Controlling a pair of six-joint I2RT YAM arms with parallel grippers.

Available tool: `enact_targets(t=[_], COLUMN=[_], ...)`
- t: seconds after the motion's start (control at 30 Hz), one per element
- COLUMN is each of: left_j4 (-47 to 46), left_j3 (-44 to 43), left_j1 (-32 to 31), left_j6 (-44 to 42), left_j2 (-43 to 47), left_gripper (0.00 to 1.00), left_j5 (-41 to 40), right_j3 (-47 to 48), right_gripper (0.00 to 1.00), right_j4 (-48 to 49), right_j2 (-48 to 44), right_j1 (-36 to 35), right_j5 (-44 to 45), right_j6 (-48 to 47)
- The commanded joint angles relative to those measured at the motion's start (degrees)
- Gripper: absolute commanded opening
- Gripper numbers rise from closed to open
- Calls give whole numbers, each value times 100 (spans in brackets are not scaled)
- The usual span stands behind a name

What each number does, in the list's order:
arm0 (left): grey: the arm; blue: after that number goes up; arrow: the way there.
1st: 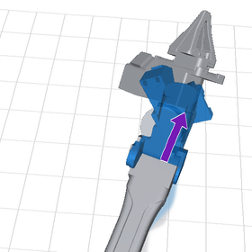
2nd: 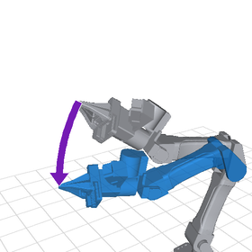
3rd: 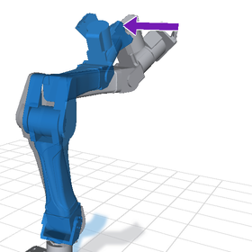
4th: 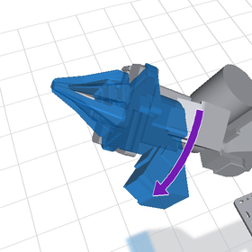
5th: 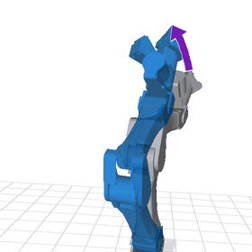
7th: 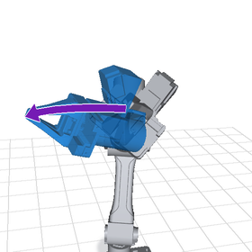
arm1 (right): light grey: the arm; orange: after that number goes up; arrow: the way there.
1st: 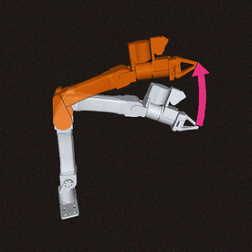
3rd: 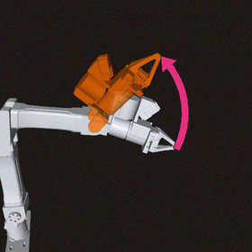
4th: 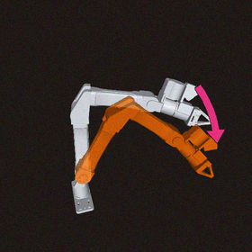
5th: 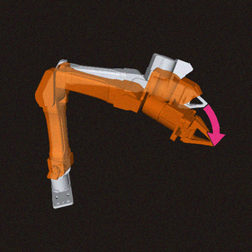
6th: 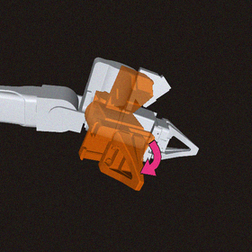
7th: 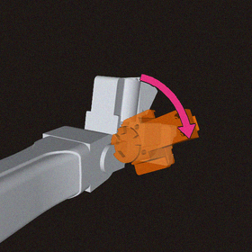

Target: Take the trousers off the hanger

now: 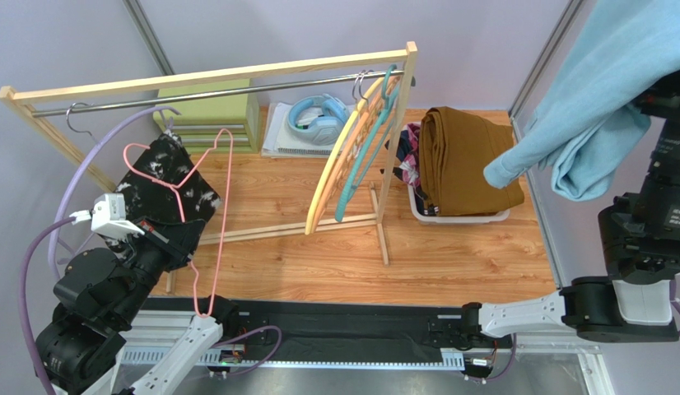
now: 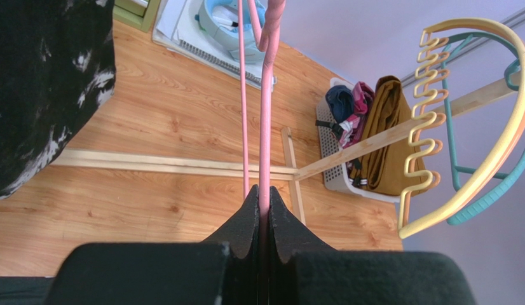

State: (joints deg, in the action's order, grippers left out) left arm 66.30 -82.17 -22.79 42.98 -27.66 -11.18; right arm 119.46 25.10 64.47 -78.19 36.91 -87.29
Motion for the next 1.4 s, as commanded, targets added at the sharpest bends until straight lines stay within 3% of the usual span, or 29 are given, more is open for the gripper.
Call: enact_targets(t=[0.0,0.1,0.2,0.23,0.27,0.33,0.43,0.57,0.67,0.73,0.93,1.17,1.3,1.37], left_j4=[-205,-214,-214,-206,-205,-188,-92,-91,-126,-170,-214,-267,-276,-241], left_j3=[-9,8,52,69,87,113,96,131,140,158,70,-45,-150,-238], left_j1=[20,20,20,20,11,20,20,20,20,20,20,20,20,20], left_j6=[-53,-18,26,43,52,61,26,-53,-132,-202,-501,-642,-765,-870], left_j2=[-64,-55,-29,-12,6,50,94,112,77,59,33,33,-11,-55], left_gripper=[0,0,0,0,0,0,0,0,0,0,0,0,0,0], left_j5=[177,204,239,239,239,230,178,125,204,274,344,529,556,538], right_j3=[-1107,-1915,-2453,-2558,-2629,-2612,-2866,-3410,-3780,-3955,-4501,-4528,-4275,-3923], right_gripper=[0,0,0,0,0,0,0,0,0,0,0,0,0,1], right_j4=[610,627,-54,-737,-1118,-1899,-2105,-2299,-2492,-3148,-3616,-4084,-3636,-3592], right_j2=[-408,-724,-848,-848,-822,-681,-839,-1164,-1287,-1540,-2131,-1333,-306,669], right_j1=[93,558,1830,2748,3209,4297,5083,5621,6113,6446,6510,6510,6510,6501], right_j5=[342,580,669,617,538,449,484,458,931,968,748,389,-270,-342], right_j6=[-254,193,1474,1895,2874,3671,4508,5081,5247,5765,6004,6381,6548,6654])
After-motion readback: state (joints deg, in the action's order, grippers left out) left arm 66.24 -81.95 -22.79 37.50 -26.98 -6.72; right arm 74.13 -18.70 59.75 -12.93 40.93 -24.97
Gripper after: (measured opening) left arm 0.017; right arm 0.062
